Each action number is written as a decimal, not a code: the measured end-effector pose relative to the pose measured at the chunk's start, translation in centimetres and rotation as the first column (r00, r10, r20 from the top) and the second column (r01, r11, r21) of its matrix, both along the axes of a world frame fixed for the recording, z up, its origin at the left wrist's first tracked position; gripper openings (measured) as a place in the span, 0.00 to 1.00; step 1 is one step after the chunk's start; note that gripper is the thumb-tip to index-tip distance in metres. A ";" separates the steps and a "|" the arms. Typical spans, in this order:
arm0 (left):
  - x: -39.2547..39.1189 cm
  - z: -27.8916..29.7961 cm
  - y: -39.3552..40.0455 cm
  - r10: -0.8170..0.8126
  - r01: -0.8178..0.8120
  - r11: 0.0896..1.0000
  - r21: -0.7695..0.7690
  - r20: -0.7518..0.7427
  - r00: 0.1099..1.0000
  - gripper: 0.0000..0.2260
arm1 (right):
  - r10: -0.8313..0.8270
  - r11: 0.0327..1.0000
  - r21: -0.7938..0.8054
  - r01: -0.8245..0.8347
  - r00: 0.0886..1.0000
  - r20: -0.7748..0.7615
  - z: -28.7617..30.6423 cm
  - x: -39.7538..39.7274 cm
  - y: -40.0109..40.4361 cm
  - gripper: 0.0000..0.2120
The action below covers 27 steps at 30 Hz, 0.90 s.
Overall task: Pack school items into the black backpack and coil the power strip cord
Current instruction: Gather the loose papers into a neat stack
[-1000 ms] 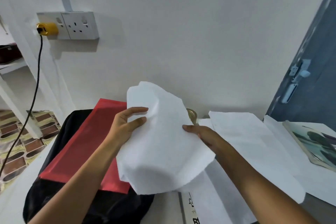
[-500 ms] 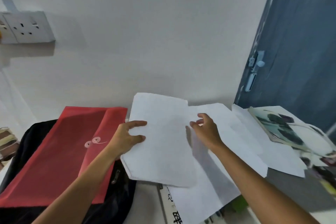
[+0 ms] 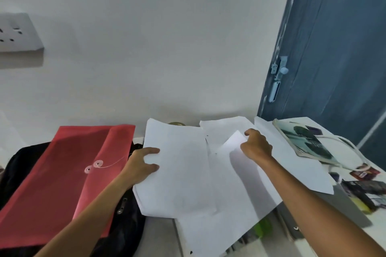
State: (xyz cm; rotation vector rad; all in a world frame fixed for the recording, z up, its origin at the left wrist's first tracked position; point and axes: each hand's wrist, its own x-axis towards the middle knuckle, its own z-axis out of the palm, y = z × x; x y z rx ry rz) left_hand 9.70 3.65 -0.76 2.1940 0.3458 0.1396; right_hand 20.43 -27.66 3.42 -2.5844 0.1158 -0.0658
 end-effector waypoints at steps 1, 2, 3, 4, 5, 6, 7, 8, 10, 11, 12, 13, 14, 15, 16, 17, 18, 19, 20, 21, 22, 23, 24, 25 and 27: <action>-0.1 0.1 0.1 0.007 -0.008 1.000 0.025 0.016 1.000 0.22 | 0.009 1.000 0.012 -0.010 0.997 0.073 0.6 0.1 0.2 0.09; -0.2 0.1 0.2 0.012 -0.014 0.998 0.053 0.037 0.999 0.22 | 0.020 0.999 0.022 -0.024 0.986 0.164 1.2 0.2 0.5 0.10; -0.4 0.3 0.3 0.019 -0.024 0.996 0.089 0.052 0.998 0.22 | 0.036 0.998 0.032 -0.046 0.966 0.258 2.0 0.4 0.7 0.10; -0.5 0.4 0.3 0.025 -0.033 0.992 0.121 0.068 0.997 0.22 | 0.051 0.996 0.055 -0.076 0.932 0.358 2.8 0.5 0.9 0.11; -0.5 0.5 0.4 0.031 -0.043 0.988 0.151 0.080 0.996 0.22 | 0.072 0.989 0.084 -0.123 0.888 0.454 3.7 0.6 1.0 0.12; -0.6 0.6 0.7 0.036 -0.052 0.982 0.182 0.092 0.995 0.22 | 0.088 0.976 0.122 -0.178 0.845 0.527 4.8 0.7 1.1 0.12; -0.7 0.7 0.9 0.037 -0.057 0.975 0.214 0.095 0.995 0.23 | 0.109 0.957 0.161 -0.242 0.812 0.574 6.0 0.8 1.1 0.11; -0.9 0.9 1.2 0.037 -0.061 0.968 0.245 0.102 0.994 0.23 | 0.135 0.929 0.201 -0.311 0.789 0.600 7.2 0.7 1.2 0.09; -1.2 1.2 1.8 0.040 -0.071 0.959 0.275 0.115 0.993 0.23 | 0.215 0.841 0.266 -0.472 0.742 0.635 9.6 0.4 1.4 0.08; -1.5 1.4 2.1 0.042 -0.074 0.957 0.281 0.118 0.992 0.23 | 0.246 0.791 0.297 -0.535 0.722 0.647 10.6 0.2 1.6 0.08; -1.7 1.6 2.3 0.038 -0.074 0.955 0.289 0.129 0.991 0.23 | 0.268 0.750 0.320 -0.579 0.708 0.654 11.5 0.0 1.7 0.08; -1.9 1.7 2.5 0.035 -0.077 0.952 0.297 0.143 0.989 0.23 | 0.285 0.723 0.333 -0.605 0.701 0.654 12.3 -0.1 1.8 0.08; -2.1 1.9 2.7 0.029 -0.077 0.950 0.302 0.161 0.986 0.23 | 0.301 0.706 0.341 -0.621 0.699 0.649 13.1 -0.1 1.8 0.08; -2.2 2.1 2.8 0.029 -0.081 0.949 0.304 0.172 0.985 0.23 | 0.308 0.697 0.349 -0.626 0.701 0.643 13.8 -0.2 1.8 0.09; -2.4 2.3 2.9 0.033 -0.089 0.945 0.314 0.180 0.983 0.23 | 0.307 0.689 0.369 -0.624 0.713 0.631 14.5 -0.1 1.8 0.09; -2.5 2.6 2.9 0.032 -0.091 0.940 0.330 0.179 0.983 0.22 | 0.302 0.676 0.406 -0.615 0.734 0.608 14.9 0.2 1.7 0.10; -2.5 2.8 3.0 0.029 -0.088 0.936 0.341 0.172 0.985 0.22 | 0.304 0.658 0.448 -0.605 0.758 0.577 15.2 0.6 1.8 0.11; -2.6 3.1 3.2 0.025 -0.081 0.934 0.349 0.162 0.986 0.22 | 0.319 0.648 0.476 -0.595 0.779 0.539 15.3 1.1 2.0 0.13; -2.7 3.3 3.4 0.017 -0.069 0.936 0.345 0.150 0.989 0.23 | 0.351 0.645 0.485 -0.591 0.792 0.499 15.3 1.3 2.4 0.14; -2.8 3.6 3.6 0.012 -0.057 0.944 0.324 0.138 0.990 0.23 | 0.385 0.651 0.478 -0.590 0.799 0.462 15.1 1.4 3.1 0.13; -2.9 3.8 3.7 0.012 -0.048 0.958 0.284 0.129 0.992 0.23 | 0.414 0.658 0.464 -0.592 0.800 0.433 14.8 1.2 4.0 0.11; -3.1 4.2 3.6 0.004 -0.034 0.972 0.232 0.126 0.992 0.23 | 0.432 0.675 0.442 -0.590 0.803 0.412 14.4 0.9 5.1 0.08; -3.3 4.4 3.4 -0.010 -0.013 0.984 0.178 0.131 0.991 0.23 | 0.446 0.696 0.409 -0.590 0.802 0.398 13.9 0.4 6.4 0.09; -3.6 4.7 2.8 -0.026 0.009 0.992 0.129 0.136 0.990 0.23 | 0.461 0.715 0.365 -0.596 0.795 0.394 13.3 -0.1 7.7 0.13; -4.2 5.0 1.5 -0.044 0.044 0.999 0.000 0.165 0.985 0.22 | 0.494 0.754 0.262 -0.603 0.783 0.379 11.7 -1.0 10.6 0.17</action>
